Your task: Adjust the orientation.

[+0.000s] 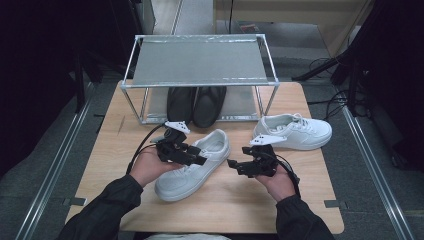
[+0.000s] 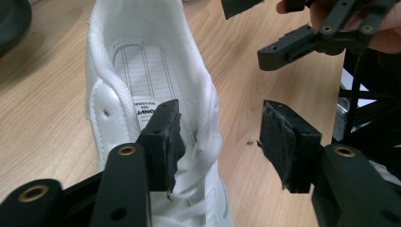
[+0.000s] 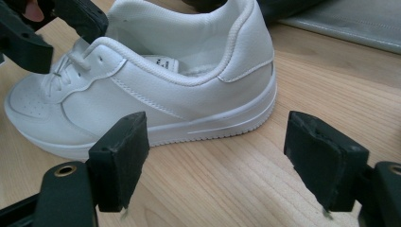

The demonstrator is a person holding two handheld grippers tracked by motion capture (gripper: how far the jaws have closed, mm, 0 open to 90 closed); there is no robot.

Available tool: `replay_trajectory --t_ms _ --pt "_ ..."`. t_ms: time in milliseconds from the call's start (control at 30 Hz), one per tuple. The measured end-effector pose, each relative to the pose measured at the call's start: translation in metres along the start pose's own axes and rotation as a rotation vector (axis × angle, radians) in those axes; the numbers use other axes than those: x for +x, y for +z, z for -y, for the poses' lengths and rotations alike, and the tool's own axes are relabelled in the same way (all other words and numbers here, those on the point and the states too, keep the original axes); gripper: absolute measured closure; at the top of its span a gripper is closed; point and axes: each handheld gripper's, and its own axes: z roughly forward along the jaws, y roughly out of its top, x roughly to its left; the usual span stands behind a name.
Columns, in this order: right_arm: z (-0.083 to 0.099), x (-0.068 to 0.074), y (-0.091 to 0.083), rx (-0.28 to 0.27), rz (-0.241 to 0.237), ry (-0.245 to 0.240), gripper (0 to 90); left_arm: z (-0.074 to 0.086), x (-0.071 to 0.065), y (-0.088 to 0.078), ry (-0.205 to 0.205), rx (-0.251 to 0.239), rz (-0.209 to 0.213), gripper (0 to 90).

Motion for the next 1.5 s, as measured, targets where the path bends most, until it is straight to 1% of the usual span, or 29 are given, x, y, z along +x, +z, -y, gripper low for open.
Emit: replay_trajectory --t_ms 67,133,233,300,333,367,400,433,467,500,533,567,600,633,667,733,767,800,833,867,900,933,1033,1133,1200,1333,1367,1433,1500 --pt "-0.001 0.0 0.0 -0.002 -0.008 -0.001 24.0 0.001 -0.002 -0.004 0.003 -0.019 0.005 47.0" --pt "-0.002 0.0 -0.001 -0.011 -0.009 0.002 24.5 0.003 -0.003 -0.009 0.009 -0.021 -0.005 45.9" --pt "-0.005 0.0 -0.002 -0.019 -0.007 0.011 26.8 0.006 -0.005 -0.013 -0.002 -0.026 -0.004 46.0" --pt "-0.006 0.001 -0.002 -0.021 -0.024 0.011 28.2 0.009 -0.007 -0.015 -0.006 -0.022 -0.005 46.6" --pt "-0.007 0.001 -0.003 -0.019 -0.041 0.007 29.6 0.011 -0.007 -0.016 -0.012 -0.017 0.003 48.4" --pt "-0.008 0.002 -0.003 -0.024 -0.042 0.003 33.9 0.012 -0.008 -0.017 -0.013 -0.009 0.009 51.1" --pt "-0.009 0.003 -0.003 -0.02 -0.043 0.009 35.5 0.014 -0.01 -0.018 -0.014 -0.005 0.008 53.3" --pt "-0.011 0.004 -0.003 -0.019 -0.044 0.002 37.5 0.015 -0.011 -0.019 -0.014 -0.011 0.011 56.3" --pt "-0.012 0.004 -0.003 -0.024 -0.043 -0.01 41.4 0.017 -0.012 -0.022 -0.008 -0.016 0.013 59.3" --pt "-0.014 0.005 -0.003 -0.029 -0.048 -0.026 43.8 0.018 -0.014 -0.023 -0.013 -0.018 0.007 62.2" --pt "-0.014 0.005 -0.003 -0.029 -0.048 -0.026 43.8 0.018 -0.014 -0.023 -0.013 -0.018 0.007 65.6" --pt "-0.017 0.007 -0.003 -0.033 -0.058 -0.03 51.0 0.021 -0.016 -0.024 -0.017 -0.022 0.007 68.6" --pt "-0.018 0.008 -0.003 -0.033 -0.062 -0.031 54.7 0.024 -0.018 -0.026 -0.009 -0.023 -0.022 70.5" --pt "-0.019 0.009 -0.003 -0.032 -0.065 -0.036 57.6 0.026 -0.019 -0.026 -0.002 -0.032 -0.04 72.5" --pt "-0.02 0.01 -0.003 -0.032 -0.062 -0.037 61.5 0.029 -0.02 -0.027 -0.001 -0.037 -0.067 72.9" --pt "-0.025 0.012 -0.002 -0.034 -0.064 -0.032 69.6 0.034 -0.021 -0.027 -0.019 -0.041 -0.075 75.5" --pt "-0.028 0.013 -0.002 -0.033 -0.074 -0.028 75.9 0.037 -0.021 -0.027 -0.022 -0.041 -0.079 76.4" --pt "-0.03 0.014 -0.002 -0.041 -0.076 -0.034 78.5 0.039 -0.022 -0.026 -0.03 -0.038 -0.078 78.6" --pt "-0.032 0.015 -0.002 -0.041 -0.081 -0.041 83.3 0.041 -0.022 -0.026 -0.037 -0.031 -0.079 79.9" --pt "-0.033 0.015 -0.001 -0.04 -0.088 -0.047 84.4 0.043 -0.022 -0.026 -0.044 -0.033 -0.076 81.0" --pt "-0.035 0.015 0.0 -0.038 -0.091 -0.054 87.6 0.045 -0.022 -0.026 -0.051 -0.031 -0.073 82.6" --pt "-0.036 0.015 0.002 -0.027 -0.1 -0.051 88.9 0.047 -0.022 -0.026 -0.057 -0.028 -0.071 83.4" --pt "-0.038 0.016 0.009 -0.004 -0.102 -0.064 90.0 0.053 -0.024 -0.027 -0.07 -0.039 -0.079 84.7" --pt "-0.04 0.017 0.014 0.001 -0.098 -0.083 89.6 0.058 -0.026 -0.027 -0.076 -0.047 -0.088 86.9" --pt "-0.041 0.017 0.02 0.009 -0.096 -0.096 88.8 0.062 -0.027 -0.025 -0.083 -0.04 -0.088 87.2" --pt "-0.044 0.018 0.03 0.023 -0.096 -0.095 87.5 0.066 -0.028 -0.019 -0.083 -0.027 -0.109 87.2" --pt "-0.044 0.018 0.03 0.023 -0.096 -0.095 87.5 0.066 -0.028 -0.019 -0.083 -0.027 -0.109 87.2" --pt "-0.045 0.019 0.037 0.036 -0.088 -0.096 86.8 0.068 -0.028 -0.013 -0.081 -0.016 -0.126 87.2" --pt "-0.045 0.019 0.041 0.043 -0.081 -0.099 87.3 0.071 -0.026 -0.009 -0.082 -0.002 -0.129 87.1"
